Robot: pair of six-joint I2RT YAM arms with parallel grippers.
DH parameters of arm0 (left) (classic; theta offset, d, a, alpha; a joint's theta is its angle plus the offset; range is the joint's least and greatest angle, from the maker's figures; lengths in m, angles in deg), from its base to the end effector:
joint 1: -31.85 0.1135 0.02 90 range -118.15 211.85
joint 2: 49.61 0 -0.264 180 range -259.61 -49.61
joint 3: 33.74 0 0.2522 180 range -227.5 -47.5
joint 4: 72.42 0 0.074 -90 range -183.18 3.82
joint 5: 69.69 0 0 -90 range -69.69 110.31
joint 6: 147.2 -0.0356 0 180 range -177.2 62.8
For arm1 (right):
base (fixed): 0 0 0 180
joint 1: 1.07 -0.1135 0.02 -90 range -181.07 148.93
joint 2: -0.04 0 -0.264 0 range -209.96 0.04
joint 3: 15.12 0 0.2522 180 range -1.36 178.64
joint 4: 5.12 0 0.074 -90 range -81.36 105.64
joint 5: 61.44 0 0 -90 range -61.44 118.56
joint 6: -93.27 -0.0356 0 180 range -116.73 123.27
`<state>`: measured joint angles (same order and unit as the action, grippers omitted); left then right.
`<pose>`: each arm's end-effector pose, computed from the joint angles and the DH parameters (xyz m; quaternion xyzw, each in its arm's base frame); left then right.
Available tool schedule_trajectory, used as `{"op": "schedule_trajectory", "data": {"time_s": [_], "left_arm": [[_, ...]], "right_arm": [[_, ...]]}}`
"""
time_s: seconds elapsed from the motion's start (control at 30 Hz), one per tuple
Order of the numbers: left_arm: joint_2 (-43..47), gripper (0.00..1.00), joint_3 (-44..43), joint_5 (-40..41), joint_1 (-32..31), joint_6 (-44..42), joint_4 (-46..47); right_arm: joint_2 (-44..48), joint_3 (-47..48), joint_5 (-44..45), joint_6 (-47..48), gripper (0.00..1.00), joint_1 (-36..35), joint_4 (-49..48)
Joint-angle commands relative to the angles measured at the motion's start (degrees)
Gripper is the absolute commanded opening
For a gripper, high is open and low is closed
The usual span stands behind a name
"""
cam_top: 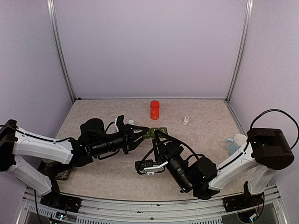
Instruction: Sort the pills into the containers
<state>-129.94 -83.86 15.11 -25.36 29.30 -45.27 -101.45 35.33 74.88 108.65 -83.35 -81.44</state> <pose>0.1613 -0.2564 0.2410 -0.1531 0.7093 -0.6633 0.1827 0.0685 0.3139 0.2182 -0.5132 0.2986 -0.3617 0.7188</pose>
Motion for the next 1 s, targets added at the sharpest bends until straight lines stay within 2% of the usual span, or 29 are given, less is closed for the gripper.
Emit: {"op": "schedule_trajectory", "data": {"time_s": [0.0,0.47,0.97], "left_arm": [[0.97,0.01,1.42,-0.28,-0.66,-1.51,-3.03],[0.28,0.01,1.37,-0.94,-1.01,-2.03,-3.41],[-3.26,0.0,1.92,-0.13,-5.19,0.53,-3.29]], "right_arm": [[0.61,1.88,0.18,0.59,0.62,-0.07,-11.02],[0.28,2.29,-0.28,0.93,0.62,0.02,-11.93],[-1.66,6.64,-0.69,4.97,0.61,0.72,-14.68]]}}
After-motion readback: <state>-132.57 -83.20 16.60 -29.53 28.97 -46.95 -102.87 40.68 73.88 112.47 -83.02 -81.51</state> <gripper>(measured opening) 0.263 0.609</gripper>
